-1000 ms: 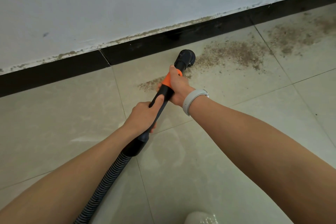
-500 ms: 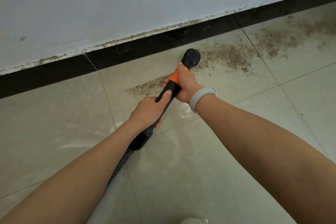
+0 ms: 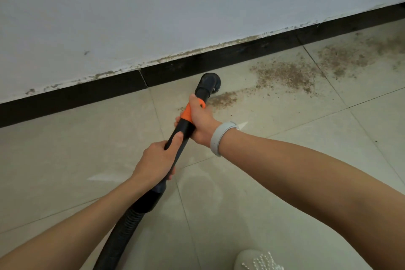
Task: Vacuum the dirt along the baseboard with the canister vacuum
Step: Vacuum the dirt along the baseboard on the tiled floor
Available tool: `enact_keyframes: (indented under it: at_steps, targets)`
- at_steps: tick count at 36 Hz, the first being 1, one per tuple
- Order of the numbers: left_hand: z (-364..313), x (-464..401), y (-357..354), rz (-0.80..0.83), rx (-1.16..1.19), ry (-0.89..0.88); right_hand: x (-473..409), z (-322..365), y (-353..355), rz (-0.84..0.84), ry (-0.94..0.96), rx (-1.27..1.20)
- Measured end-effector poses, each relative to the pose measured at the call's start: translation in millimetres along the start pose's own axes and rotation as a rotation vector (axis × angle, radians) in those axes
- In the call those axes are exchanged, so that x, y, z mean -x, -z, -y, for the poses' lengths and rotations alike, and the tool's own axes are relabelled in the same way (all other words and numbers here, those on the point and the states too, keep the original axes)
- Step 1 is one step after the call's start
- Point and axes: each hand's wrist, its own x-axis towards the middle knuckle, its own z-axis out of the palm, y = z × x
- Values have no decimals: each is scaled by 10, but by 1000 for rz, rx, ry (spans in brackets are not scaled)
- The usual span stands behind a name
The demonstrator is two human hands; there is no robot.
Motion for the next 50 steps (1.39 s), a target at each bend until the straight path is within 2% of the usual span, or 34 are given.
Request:
enact_keyframes:
  at_steps: [10,21,50]
  targets:
    - [521,377,402,-69,40,69,168,-560,-534,69,-66,108]
    - [709,537,342,-36,113,159,168,-818,-546,58,-143,141]
    - [118,28,-144,93,43,84,-69,-188,137,-54,-29,59]
